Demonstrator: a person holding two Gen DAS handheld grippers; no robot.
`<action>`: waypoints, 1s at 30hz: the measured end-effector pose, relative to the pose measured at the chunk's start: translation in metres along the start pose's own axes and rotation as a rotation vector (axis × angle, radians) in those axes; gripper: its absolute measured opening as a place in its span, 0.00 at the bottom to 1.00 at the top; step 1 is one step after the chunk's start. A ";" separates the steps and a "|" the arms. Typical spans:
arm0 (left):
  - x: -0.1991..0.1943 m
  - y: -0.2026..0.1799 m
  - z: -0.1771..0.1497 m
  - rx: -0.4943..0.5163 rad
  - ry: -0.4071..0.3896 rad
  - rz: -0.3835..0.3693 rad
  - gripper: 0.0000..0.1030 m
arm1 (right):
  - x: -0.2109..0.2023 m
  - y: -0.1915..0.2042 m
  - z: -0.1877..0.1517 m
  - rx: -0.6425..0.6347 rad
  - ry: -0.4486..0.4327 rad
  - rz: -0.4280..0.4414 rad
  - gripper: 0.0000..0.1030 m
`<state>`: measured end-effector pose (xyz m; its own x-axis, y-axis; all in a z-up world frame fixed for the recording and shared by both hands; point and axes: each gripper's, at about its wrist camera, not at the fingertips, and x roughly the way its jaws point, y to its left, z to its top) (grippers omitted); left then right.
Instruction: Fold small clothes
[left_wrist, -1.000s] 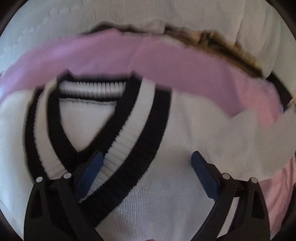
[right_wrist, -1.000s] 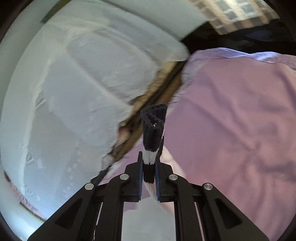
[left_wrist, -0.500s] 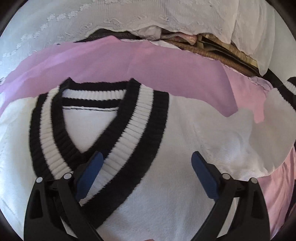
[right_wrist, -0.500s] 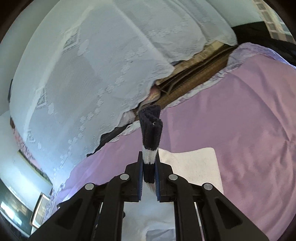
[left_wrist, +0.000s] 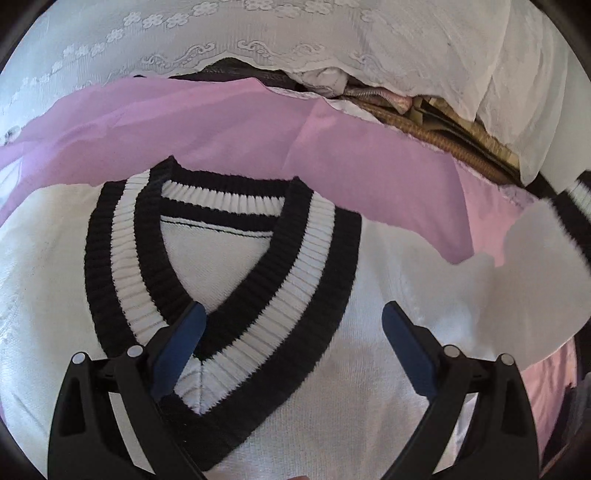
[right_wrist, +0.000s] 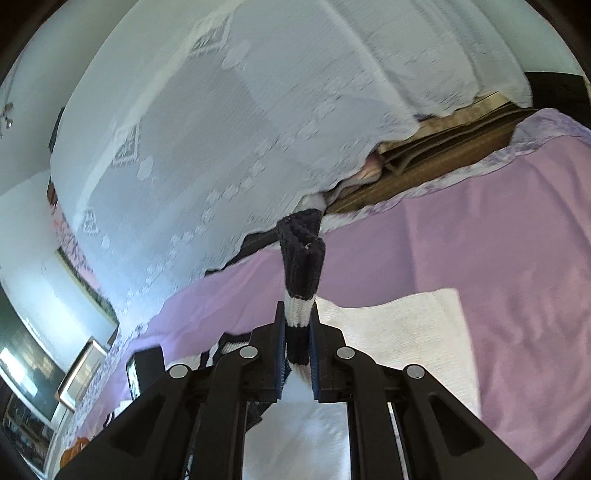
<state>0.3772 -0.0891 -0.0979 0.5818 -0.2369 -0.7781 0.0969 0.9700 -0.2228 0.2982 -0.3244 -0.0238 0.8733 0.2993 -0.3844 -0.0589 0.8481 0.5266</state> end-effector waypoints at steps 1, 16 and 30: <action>-0.002 0.003 0.002 -0.005 0.001 -0.005 0.91 | 0.004 0.008 -0.003 -0.009 0.015 0.007 0.11; -0.040 0.094 0.015 -0.089 -0.011 0.126 0.91 | 0.058 0.135 -0.038 -0.155 0.148 0.091 0.11; -0.068 0.205 -0.004 -0.257 -0.037 0.183 0.91 | 0.135 0.187 -0.100 -0.225 0.307 0.058 0.11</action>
<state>0.3540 0.1255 -0.0929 0.6004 -0.0532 -0.7980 -0.2167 0.9496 -0.2264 0.3567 -0.0813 -0.0529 0.6822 0.4374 -0.5859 -0.2379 0.8905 0.3877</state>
